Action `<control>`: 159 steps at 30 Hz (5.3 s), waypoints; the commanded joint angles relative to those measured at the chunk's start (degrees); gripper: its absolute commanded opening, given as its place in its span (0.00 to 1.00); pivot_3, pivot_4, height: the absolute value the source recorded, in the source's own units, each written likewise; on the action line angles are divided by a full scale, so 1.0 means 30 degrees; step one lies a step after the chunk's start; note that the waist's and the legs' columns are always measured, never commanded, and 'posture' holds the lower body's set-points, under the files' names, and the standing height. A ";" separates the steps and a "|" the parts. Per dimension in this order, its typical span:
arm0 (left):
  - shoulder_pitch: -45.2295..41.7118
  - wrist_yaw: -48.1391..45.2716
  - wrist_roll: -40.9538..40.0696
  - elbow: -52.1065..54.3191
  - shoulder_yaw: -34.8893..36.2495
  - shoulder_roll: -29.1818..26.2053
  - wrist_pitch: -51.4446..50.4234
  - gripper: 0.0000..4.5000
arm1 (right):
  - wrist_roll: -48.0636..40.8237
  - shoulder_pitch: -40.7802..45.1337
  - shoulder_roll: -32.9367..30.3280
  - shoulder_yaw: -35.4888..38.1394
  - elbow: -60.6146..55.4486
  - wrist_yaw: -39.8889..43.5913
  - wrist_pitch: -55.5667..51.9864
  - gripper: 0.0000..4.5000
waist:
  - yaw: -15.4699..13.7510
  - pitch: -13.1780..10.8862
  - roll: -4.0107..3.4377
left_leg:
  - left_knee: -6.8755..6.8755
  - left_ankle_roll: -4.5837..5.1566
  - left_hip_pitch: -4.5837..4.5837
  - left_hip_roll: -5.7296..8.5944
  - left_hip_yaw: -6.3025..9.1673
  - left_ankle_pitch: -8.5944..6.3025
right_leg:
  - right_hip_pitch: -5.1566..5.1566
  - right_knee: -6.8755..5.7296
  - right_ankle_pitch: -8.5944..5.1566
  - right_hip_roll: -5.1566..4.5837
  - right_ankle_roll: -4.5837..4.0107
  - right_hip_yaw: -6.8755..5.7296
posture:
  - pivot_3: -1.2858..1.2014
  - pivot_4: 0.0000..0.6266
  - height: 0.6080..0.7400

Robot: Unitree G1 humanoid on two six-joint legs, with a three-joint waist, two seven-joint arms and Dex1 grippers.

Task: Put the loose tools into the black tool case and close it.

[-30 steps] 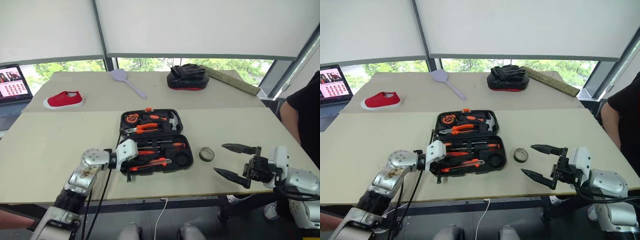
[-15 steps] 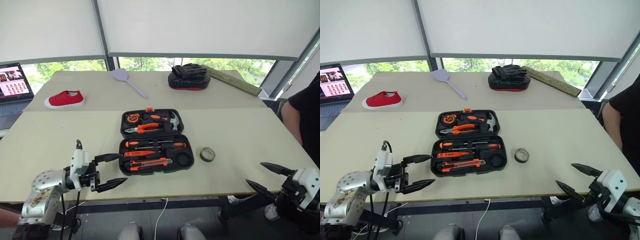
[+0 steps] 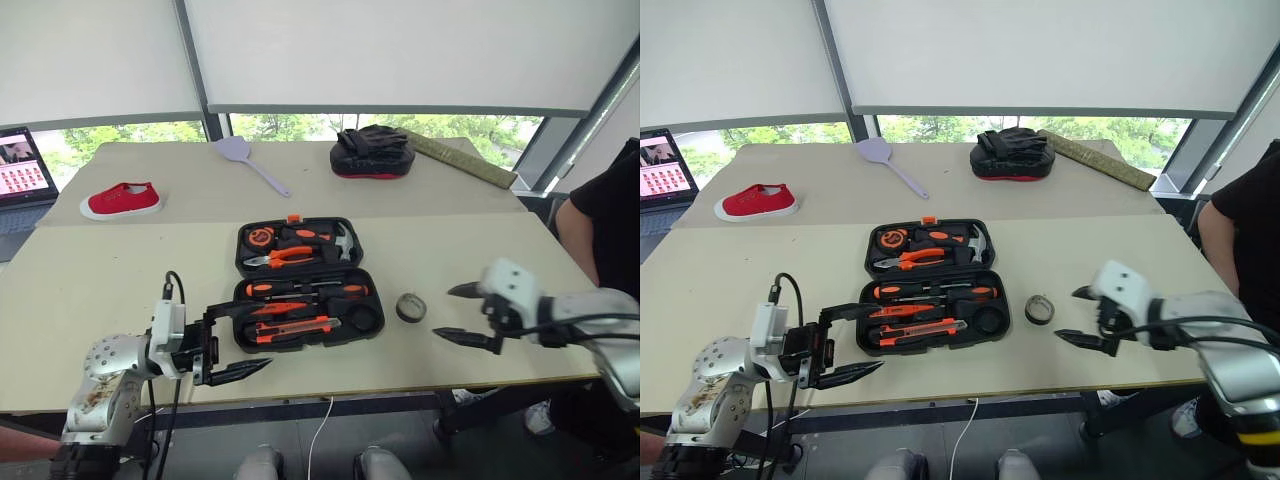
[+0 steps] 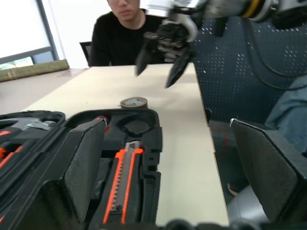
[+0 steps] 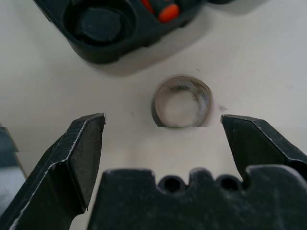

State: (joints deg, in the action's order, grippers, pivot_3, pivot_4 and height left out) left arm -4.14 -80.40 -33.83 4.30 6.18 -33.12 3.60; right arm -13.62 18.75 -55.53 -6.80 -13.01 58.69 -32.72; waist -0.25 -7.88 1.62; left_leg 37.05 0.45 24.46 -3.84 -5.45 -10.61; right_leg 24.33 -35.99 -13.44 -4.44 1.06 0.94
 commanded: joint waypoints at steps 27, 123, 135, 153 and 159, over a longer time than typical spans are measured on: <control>0.0073 0.1194 -0.0042 0.1140 0.0124 0.0245 0.0395 1.00 | -0.1900 0.6741 0.4775 -0.3013 -0.0122 0.3131 -0.4392 0.01 | 0.0316 -0.0021 0.0021 | -0.0005 0.0013 -0.0029 -0.0046 0.0024 -0.0022 | 0.0005 -0.0052 0.0044 0.0045 0.0032 -0.0026 | 0.52 0.24 1.00; -0.8129 0.7084 0.4003 -0.4188 -0.0178 -0.3190 -1.5333 0.70 | 0.0049 0.7529 0.3568 0.2446 1.1330 0.2066 -0.3306 0.62 | 0.0392 -0.0128 0.0099 | 0.0031 0.0001 0.0039 0.0010 0.0062 -0.0033 | 0.0002 -0.0065 0.0058 0.0019 0.0085 -0.0039 | 0.52 0.24 1.00; -1.4493 1.3649 0.4703 -0.7055 -0.1146 0.0419 -2.2914 1.00 | 0.1221 1.4460 0.6618 0.0461 1.6638 -0.2155 -0.9856 1.00 | 0.0264 -0.0166 0.0113 | 0.0029 0.0012 0.0136 0.0048 0.0094 0.0001 | 0.0061 -0.0058 0.0071 0.0019 0.0101 -0.0044 | 0.52 0.24 1.00; -1.5050 1.5505 0.4350 -0.8964 -0.0428 0.1911 -2.2715 0.51 | 0.2970 1.6496 0.8979 -0.0394 2.3537 -0.2342 -0.6118 0.60 | 0.0379 -0.0168 0.0114 | 0.0042 -0.0027 0.0301 0.0061 0.0093 0.0026 | 0.0254 -0.0172 0.0087 0.0016 0.0103 -0.0030 | 0.52 0.24 1.00; -1.4514 1.5966 0.3657 -0.8865 0.0801 0.2528 -2.2284 0.04 | 0.3312 1.6750 0.9504 -0.0198 2.4969 -0.3047 -0.5108 0.16 | 0.0329 -0.0167 0.0114 | 0.0093 -0.0088 0.0249 0.0061 0.0121 0.0073 | 0.0238 -0.0300 0.0094 0.0019 0.0089 -0.0030 | 0.52 0.24 1.00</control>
State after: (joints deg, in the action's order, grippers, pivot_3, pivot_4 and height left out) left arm -47.99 -33.49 -22.30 -23.24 6.70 -25.67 -64.99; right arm -5.14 69.07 -26.50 -8.04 60.22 51.55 -49.23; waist 0.73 -8.38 1.96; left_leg 37.35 0.17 25.19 -3.65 -5.06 -10.35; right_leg 25.02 -36.92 -13.14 -4.38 1.31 0.84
